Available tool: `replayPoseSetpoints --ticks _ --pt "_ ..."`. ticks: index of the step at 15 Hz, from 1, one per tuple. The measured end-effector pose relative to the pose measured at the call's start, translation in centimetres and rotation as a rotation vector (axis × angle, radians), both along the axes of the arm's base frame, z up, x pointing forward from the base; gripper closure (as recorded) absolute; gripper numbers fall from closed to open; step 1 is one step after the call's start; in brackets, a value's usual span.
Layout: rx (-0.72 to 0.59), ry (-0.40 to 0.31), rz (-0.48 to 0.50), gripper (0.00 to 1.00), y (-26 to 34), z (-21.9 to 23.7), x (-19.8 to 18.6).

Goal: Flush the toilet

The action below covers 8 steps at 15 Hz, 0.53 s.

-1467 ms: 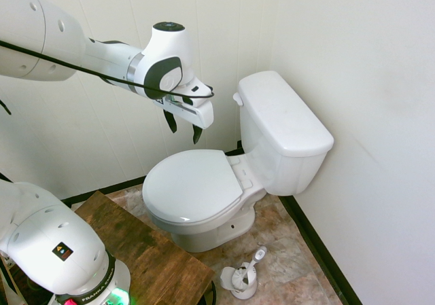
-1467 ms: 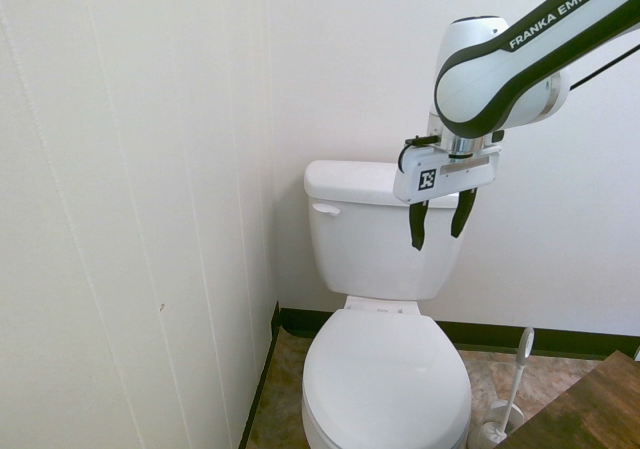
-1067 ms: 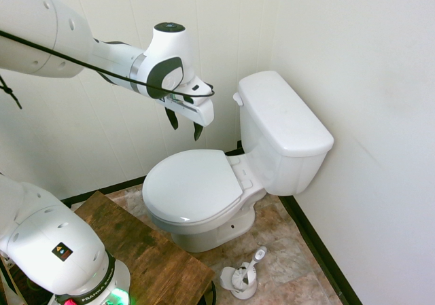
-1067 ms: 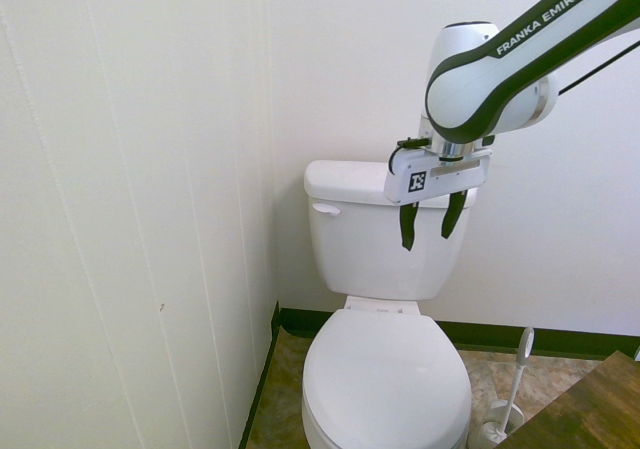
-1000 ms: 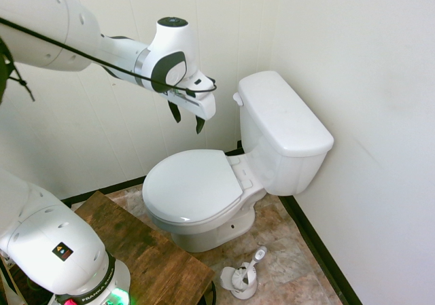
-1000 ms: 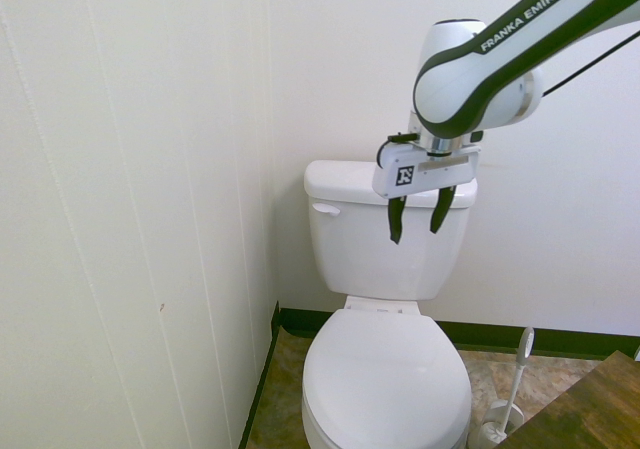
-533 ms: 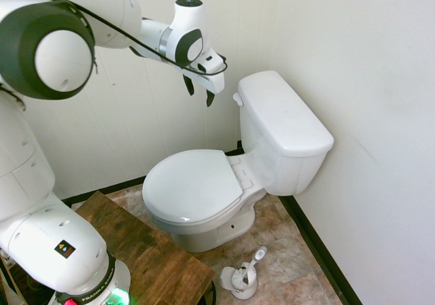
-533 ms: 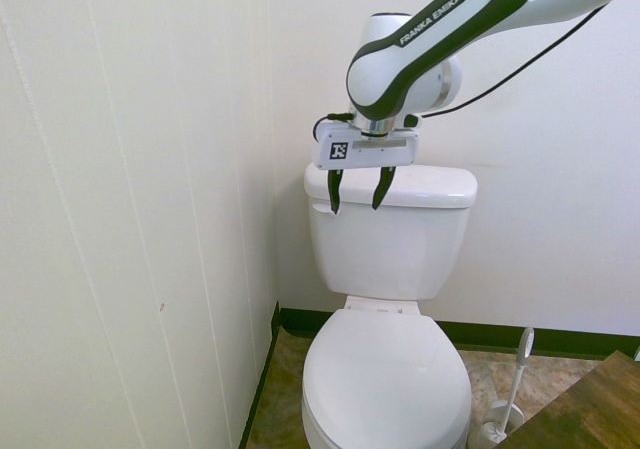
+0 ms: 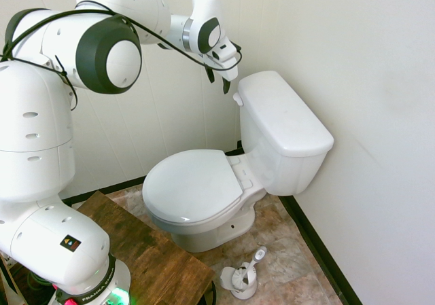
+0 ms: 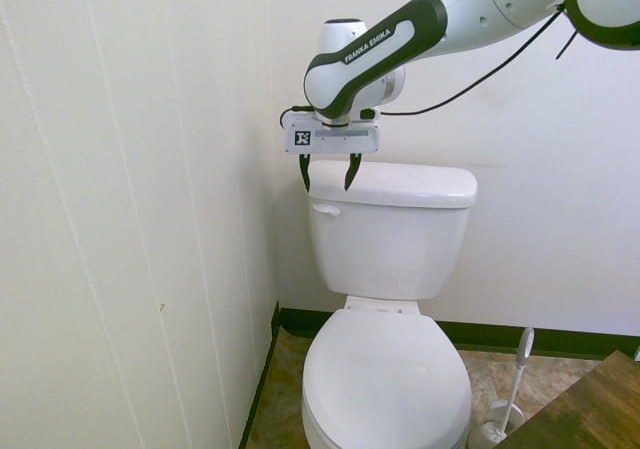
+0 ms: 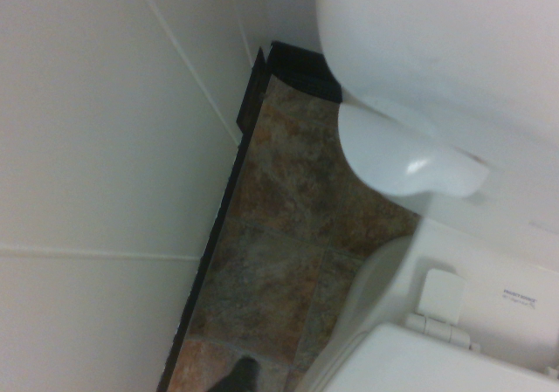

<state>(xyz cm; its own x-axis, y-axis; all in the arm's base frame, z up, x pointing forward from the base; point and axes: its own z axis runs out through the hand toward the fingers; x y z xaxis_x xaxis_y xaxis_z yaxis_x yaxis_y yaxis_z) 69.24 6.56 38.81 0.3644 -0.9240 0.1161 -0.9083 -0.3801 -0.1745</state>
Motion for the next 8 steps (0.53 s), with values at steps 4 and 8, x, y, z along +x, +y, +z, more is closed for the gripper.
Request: replayPoseSetpoints --ticks 4,8 --pt "0.004 0.004 -0.026 1.00 -1.1 -0.9 1.5" --pt "0.010 0.010 -0.040 1.00 -1.5 -1.9 2.3"
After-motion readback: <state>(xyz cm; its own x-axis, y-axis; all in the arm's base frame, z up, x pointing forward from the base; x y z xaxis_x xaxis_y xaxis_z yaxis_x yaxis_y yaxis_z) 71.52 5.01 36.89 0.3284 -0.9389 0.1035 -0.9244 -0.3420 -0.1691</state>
